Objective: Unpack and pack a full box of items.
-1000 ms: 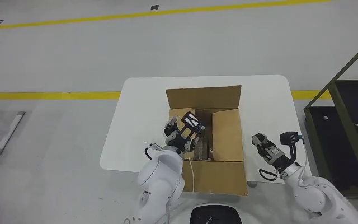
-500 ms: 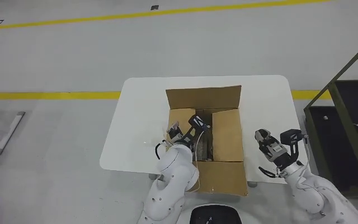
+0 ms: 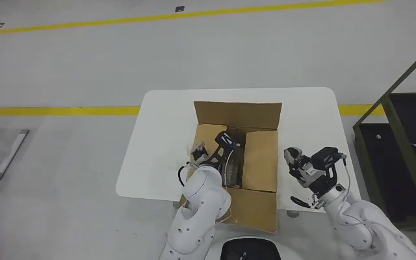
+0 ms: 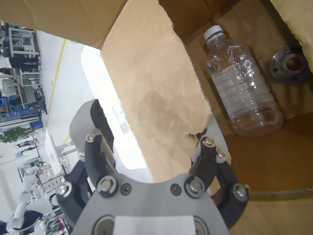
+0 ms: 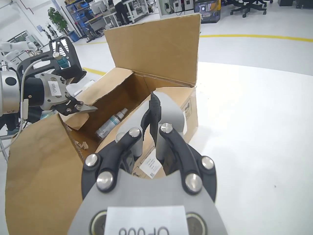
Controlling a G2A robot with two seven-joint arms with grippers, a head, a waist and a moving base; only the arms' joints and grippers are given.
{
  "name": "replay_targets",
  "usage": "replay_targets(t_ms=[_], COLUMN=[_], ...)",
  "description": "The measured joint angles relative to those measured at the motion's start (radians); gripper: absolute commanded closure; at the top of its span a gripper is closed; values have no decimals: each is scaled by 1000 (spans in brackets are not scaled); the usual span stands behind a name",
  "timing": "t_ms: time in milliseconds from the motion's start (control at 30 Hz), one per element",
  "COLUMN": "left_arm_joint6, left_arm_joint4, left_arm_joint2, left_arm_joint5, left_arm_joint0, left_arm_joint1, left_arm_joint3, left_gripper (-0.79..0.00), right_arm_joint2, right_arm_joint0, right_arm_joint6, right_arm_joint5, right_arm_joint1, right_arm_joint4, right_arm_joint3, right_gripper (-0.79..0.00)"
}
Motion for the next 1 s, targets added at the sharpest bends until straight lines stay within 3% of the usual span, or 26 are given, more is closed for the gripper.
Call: replay_targets(t_ms=[33, 100, 133, 467, 633, 1000], left_arm_joint6=[-3, -6, -5, 2, -27, -163], left_arm_joint4=[-6, -12, -16, -54, -86, -359], left_arm_joint2=[-5, -11, -14, -39, -53, -137], left_arm_joint5=[1, 2, 3, 22, 47, 172], left_arm_joint0=[2, 3, 4, 15, 15, -37], left_arm_joint1=[-1, -1, -2, -5, -10, -30], left_arm_joint3=[-5, -10, -14, -67, -113, -185], left_gripper=[-289, -25, 0, 0, 0, 0], right_arm_joint2=[-6, -13, -17, -28, 0, 86], right_arm_joint0=[2, 7, 9, 25, 15, 6], right_arm_joint6=[8, 16, 18, 43, 22, 31], right_arm_joint5=[-1, -3, -4, -35, 39, 24], right_arm_joint1=[-1, -2, -3, -9, -11, -10], right_arm_joint4=[-3, -5, -4, 31, 16, 103], right_arm_joint3=[0, 5, 8, 30, 24, 14], right_gripper=[0, 0, 0, 0, 0, 0])
